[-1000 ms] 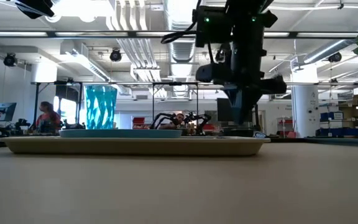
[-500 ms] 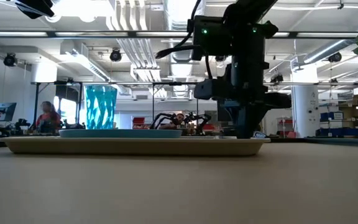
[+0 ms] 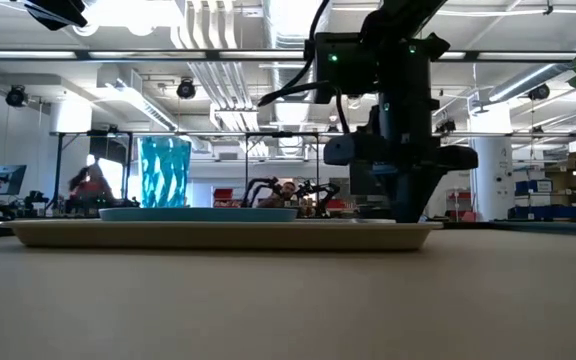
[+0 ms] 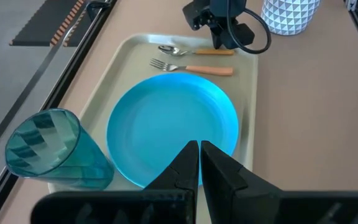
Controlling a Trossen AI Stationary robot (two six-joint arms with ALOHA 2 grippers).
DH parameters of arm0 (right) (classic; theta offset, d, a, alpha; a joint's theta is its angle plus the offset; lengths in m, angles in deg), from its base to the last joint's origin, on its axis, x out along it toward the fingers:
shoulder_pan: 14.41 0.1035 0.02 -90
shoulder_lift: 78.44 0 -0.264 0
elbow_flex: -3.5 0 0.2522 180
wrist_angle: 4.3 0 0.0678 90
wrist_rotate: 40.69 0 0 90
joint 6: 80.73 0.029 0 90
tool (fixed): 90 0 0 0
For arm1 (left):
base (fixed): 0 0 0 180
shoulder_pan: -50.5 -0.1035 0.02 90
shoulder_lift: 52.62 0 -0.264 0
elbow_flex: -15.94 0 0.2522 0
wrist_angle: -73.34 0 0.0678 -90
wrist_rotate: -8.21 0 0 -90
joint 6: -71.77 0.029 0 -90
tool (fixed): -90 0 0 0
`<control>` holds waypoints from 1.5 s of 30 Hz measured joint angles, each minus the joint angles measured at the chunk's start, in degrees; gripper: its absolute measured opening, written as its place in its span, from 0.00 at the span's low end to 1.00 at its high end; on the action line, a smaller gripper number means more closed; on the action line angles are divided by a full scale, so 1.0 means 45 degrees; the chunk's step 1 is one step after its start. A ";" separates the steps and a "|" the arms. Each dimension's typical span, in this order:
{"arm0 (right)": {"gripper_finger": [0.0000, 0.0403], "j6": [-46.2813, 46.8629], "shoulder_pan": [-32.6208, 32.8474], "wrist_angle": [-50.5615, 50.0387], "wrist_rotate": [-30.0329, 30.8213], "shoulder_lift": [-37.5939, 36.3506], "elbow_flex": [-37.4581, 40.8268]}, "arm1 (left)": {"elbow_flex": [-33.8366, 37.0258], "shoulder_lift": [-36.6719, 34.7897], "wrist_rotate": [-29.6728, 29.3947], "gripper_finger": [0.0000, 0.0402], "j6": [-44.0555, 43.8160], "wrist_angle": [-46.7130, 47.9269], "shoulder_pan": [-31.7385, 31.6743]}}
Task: Pick and place plate/cup/fork/spoon on tray
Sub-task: Move the white serving tray to the center of the table
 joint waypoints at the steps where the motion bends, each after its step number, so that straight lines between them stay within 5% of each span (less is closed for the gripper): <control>1: 0.02 0.0000 0.0000 -0.0046 -0.0014 0.0000 0.0000 | 0.0002 0.0000 0.0000 0.00 -0.0002 0.0004 0.0000; 22: 0.02 -0.0169 0.0000 -0.2580 -0.0024 -0.0975 0.0539 | 0.0000 0.0000 0.0000 0.00 -0.0014 0.0000 0.0000; 45: 0.02 0.0548 0.0070 -0.0308 0.0301 -0.1336 0.1558 | 0.0000 0.0019 -0.0003 0.00 -0.0004 -0.0280 -0.0003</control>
